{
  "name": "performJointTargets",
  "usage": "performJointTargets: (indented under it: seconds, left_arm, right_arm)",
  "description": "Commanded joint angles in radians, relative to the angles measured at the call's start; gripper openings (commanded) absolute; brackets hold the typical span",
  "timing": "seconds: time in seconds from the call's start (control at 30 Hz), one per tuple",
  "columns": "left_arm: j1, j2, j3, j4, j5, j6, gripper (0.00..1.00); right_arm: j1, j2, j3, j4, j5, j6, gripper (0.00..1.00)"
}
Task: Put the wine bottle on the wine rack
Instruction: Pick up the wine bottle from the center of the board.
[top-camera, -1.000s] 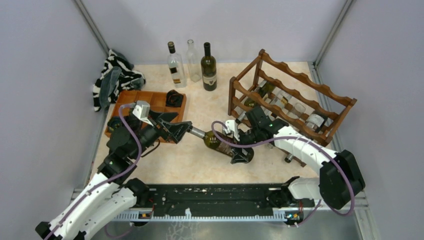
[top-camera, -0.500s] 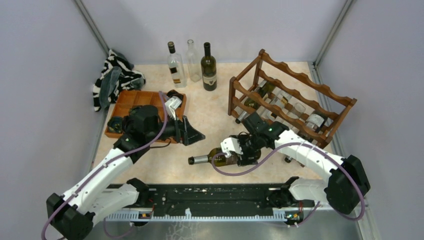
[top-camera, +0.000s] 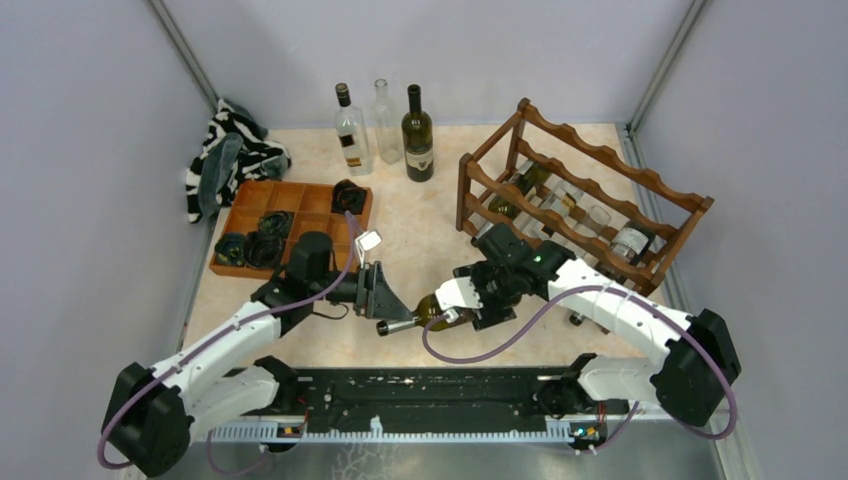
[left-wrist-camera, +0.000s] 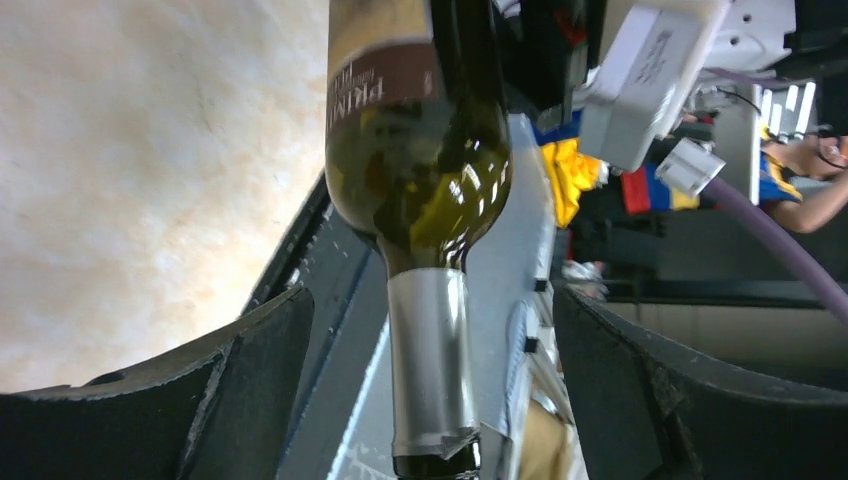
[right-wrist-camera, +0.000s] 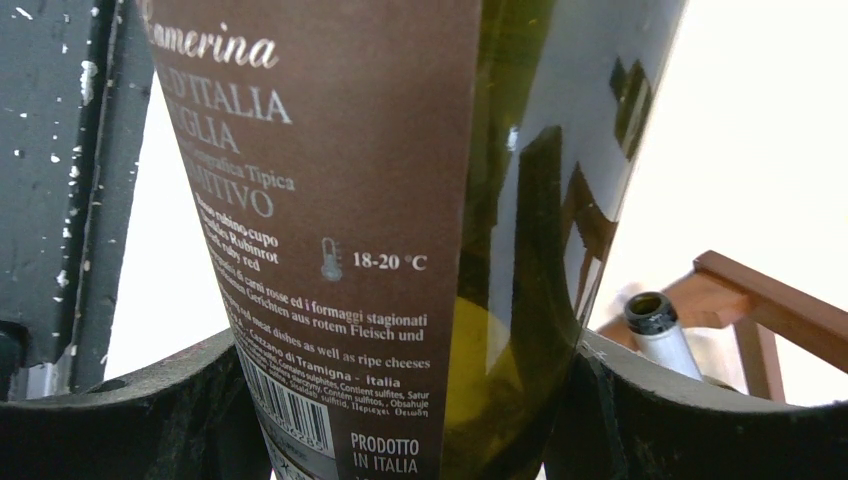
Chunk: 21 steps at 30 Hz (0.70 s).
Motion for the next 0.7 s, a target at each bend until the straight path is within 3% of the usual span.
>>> performJointTargets:
  seconds: [0.0,0.3,0.6,0.67]
  left_arm:
    - [0.002,0.035,-0.087,0.245,0.155,-0.128,0.95]
    - [0.0,0.144,-0.063,0.252,0.221,-0.095,0.89]
    - [-0.035,0.248,-0.04,0.264,0.247,-0.081,0.65]
    - [-0.046,0.259,-0.034,0.263,0.248,-0.078,0.64]
  right_arm:
    - [0.014,-0.02,0.092,0.038,-0.003,-0.018,0.0]
    - [0.029,0.004,0.107,0.023,0.009,-0.025,0.0]
    - [0.073,0.055,0.134,0.033,0.035,-0.024,0.0]
    - [0.075,0.066,0.141,0.037,0.04,-0.024,0.0]
